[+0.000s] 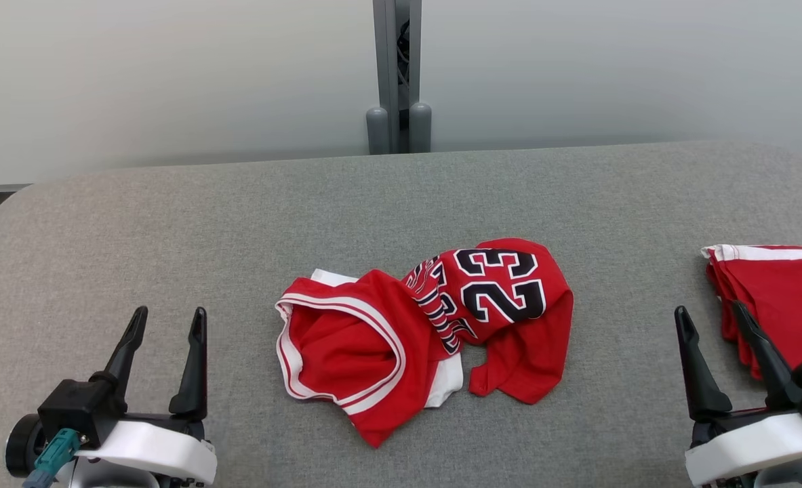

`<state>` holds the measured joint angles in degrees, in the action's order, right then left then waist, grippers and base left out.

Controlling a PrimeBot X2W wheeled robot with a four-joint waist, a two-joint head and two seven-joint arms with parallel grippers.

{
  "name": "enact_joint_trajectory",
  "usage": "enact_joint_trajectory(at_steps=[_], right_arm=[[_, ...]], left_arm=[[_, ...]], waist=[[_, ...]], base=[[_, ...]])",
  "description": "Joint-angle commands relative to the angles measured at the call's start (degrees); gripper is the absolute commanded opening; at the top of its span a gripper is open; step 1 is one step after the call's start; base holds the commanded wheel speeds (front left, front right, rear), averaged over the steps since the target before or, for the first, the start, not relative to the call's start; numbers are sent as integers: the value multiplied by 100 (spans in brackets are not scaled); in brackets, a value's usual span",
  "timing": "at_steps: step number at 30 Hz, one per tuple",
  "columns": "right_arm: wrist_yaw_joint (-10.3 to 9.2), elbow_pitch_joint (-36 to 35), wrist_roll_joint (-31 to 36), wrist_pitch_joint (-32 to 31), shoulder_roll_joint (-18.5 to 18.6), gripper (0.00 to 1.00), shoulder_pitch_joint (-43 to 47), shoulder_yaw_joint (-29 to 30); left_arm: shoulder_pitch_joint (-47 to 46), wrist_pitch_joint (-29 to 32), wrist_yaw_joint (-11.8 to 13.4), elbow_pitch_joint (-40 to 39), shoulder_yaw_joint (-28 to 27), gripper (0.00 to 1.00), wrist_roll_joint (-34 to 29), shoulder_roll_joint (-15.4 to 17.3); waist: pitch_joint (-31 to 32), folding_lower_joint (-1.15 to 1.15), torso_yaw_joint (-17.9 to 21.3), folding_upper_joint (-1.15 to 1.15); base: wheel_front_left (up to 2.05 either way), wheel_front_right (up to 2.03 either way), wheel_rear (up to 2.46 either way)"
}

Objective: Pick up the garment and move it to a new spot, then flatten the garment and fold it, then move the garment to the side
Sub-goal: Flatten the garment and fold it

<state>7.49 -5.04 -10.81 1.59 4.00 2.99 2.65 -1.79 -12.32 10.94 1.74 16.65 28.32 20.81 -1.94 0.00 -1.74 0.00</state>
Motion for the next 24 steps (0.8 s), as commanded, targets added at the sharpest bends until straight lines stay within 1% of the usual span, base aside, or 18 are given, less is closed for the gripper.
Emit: enact_joint_trajectory(at_steps=[1,7,10,14,17,20,21,23,24], right_arm=[[1,-45,6,-10,13,100,49,13],[1,-170,17,-104,-49,100,77,9],[1,-169,53,-207,-8,100,-25,-144],[1,78,-74,-639,142,100,-119,-730],[1,373,-227,-988,236,100,-160,-1294],[1,723,-435,-1138,324,100,-320,-1751],[1,859,-412,-1174,388,100,-398,-1890],[1,1136,-554,-1121,356,100,-595,-2063],[1,1300,-494,-1111,421,100,-689,-2121]], left_arm=[[32,9,28,-22,-13,100,-3,27],[27,67,80,-134,27,100,-9,37],[-4,92,93,-185,48,100,-23,43],[-106,109,99,-244,107,100,-58,15],[-138,96,104,-239,139,100,-38,-39],[-222,68,89,-214,165,100,-32,-80],[-273,63,77,-214,178,100,-29,-93],[-346,34,35,-185,201,100,-36,-126],[-365,22,33,-154,216,100,-37,-148]], waist=[[4,0,-3,0],[-26,0,-30,0],[-64,0,-62,0],[-146,0,-183,0],[-225,0,-292,0],[-367,0,-408,0],[-446,0,-452,0],[-564,0,-531,0],[-623,0,-567,0]], base=[[0,0,0],[0,0,0],[0,0,0],[0,0,0],[0,0,0],[0,0,0],[0,0,0],[0,0,0],[0,0,0]])
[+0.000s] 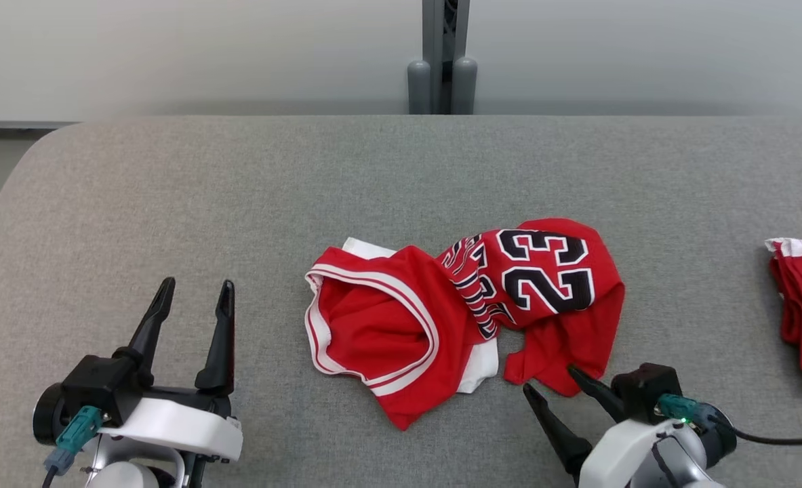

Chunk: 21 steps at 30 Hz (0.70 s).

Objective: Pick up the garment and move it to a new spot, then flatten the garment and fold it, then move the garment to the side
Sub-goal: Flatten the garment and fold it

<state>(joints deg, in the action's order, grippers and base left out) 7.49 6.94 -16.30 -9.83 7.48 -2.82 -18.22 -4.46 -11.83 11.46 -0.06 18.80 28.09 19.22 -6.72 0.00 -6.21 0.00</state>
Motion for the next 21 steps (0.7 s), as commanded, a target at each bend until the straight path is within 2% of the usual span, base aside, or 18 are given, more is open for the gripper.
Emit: enact_joint_trajectory(at_steps=[1,11,12,13,15,18,21], right_arm=[[-1,261,40,91,75,100,-209,-55],[1,1557,-41,422,-5,100,-896,-202],[1,1665,-52,459,-7,72,-942,-209],[1,1780,-77,497,-22,38,-973,-224],[1,1923,-126,558,-58,0,-1015,-287],[1,1923,-190,760,-15,0,-1075,-335],[1,1612,-321,887,111,0,-1001,-477]], left_arm=[[-123,-51,-38,59,16,100,-18,-14],[-356,-181,-136,326,55,100,-3,-157],[-374,-185,-151,346,54,100,1,-166],[-398,-189,-169,367,55,100,1,-168],[-430,-209,-182,400,41,100,-1,-156],[-444,-228,-191,447,24,100,-9,-142],[-439,-231,-202,487,15,100,-7,-137]], waist=[[-196,0,-162,0],[-428,0,-265,0],[-437,0,-257,0],[-442,0,-245,0],[-441,0,-201,0],[-413,0,-120,0],[-357,0,-34,0]], base=[[0,0,0],[0,0,0],[0,0,0],[0,0,0],[0,0,0],[0,0,0],[0,0,0]])
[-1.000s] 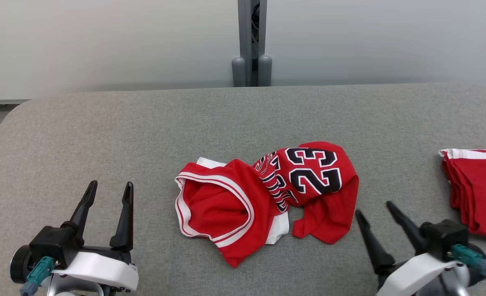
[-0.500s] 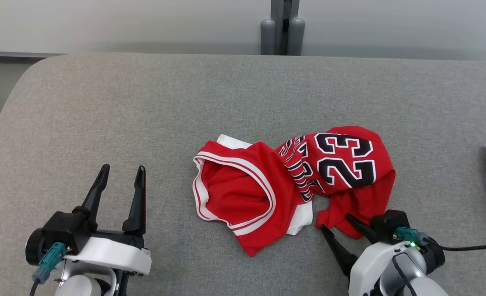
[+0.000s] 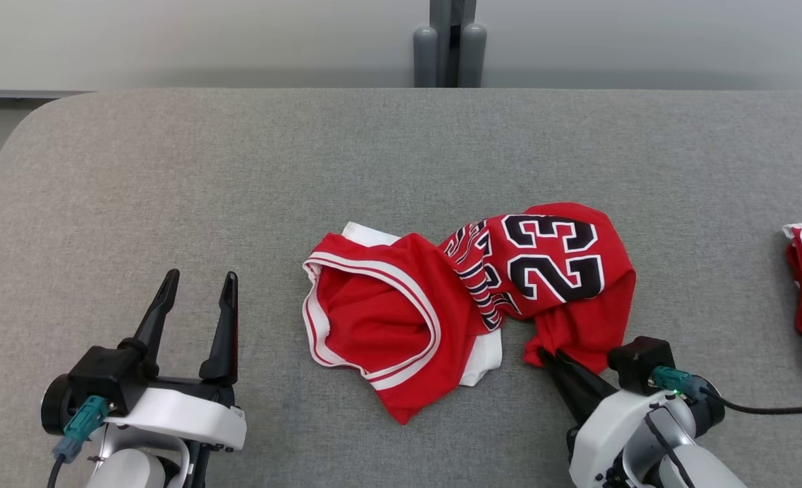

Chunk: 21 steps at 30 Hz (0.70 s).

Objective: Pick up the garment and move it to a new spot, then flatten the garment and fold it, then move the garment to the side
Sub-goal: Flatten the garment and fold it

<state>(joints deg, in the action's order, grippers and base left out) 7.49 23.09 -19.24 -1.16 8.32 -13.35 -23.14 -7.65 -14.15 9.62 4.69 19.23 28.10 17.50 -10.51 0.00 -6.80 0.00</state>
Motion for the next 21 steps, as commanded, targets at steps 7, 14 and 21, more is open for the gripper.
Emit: enact_joint_trajectory(at_steps=[7,14,21], right_arm=[[1,-1751,-529,-584,928,0,434,-174],[1,-3783,-957,-1442,1769,0,634,377],[0,-4321,-848,-1648,2335,0,141,1017]], left_arm=[[77,-33,9,23,-109,100,22,115],[90,-49,-3,-18,-121,100,36,148],[35,-47,-42,-21,-85,100,38,167]], waist=[[176,0,362,0],[258,0,552,0],[228,0,558,0]], base=[[0,0,0],[0,0,0],[0,0,0]])
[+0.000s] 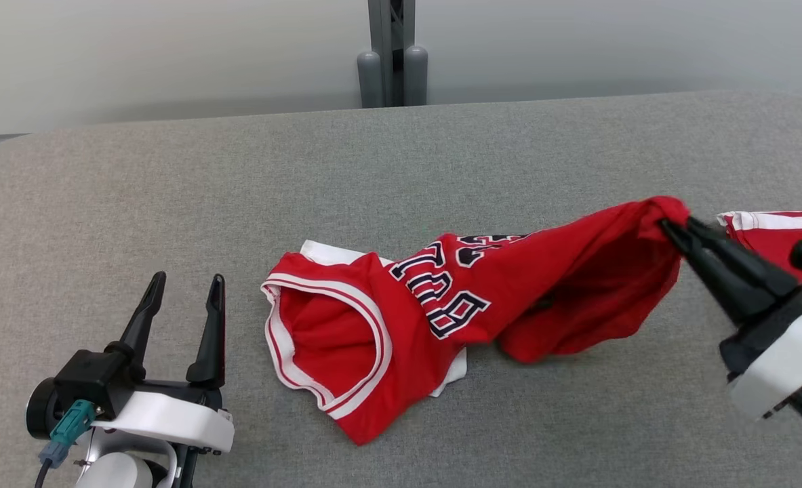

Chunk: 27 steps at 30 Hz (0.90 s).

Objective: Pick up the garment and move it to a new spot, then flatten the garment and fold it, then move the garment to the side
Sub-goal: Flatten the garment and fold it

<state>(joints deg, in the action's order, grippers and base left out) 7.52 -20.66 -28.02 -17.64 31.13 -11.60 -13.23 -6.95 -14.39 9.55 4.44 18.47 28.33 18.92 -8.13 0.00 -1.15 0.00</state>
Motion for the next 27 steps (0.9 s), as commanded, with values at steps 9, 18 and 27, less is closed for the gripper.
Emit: enact_joint_trajectory(at_steps=[9,18,27], right_arm=[[-4,1952,34,1066,442,0,-823,-622],[-4,3748,-527,1830,65,0,-491,-1163],[-4,4851,-769,2570,-395,100,-227,-1091]], left_arm=[[-232,3,-66,6,55,100,5,21],[-232,-17,-42,25,29,100,39,8],[-223,2,3,20,-9,100,42,110]], waist=[[-222,0,-137,0],[-346,0,-182,0],[-316,0,-30,0]], base=[[0,0,0],[0,0,0],[0,0,0]])
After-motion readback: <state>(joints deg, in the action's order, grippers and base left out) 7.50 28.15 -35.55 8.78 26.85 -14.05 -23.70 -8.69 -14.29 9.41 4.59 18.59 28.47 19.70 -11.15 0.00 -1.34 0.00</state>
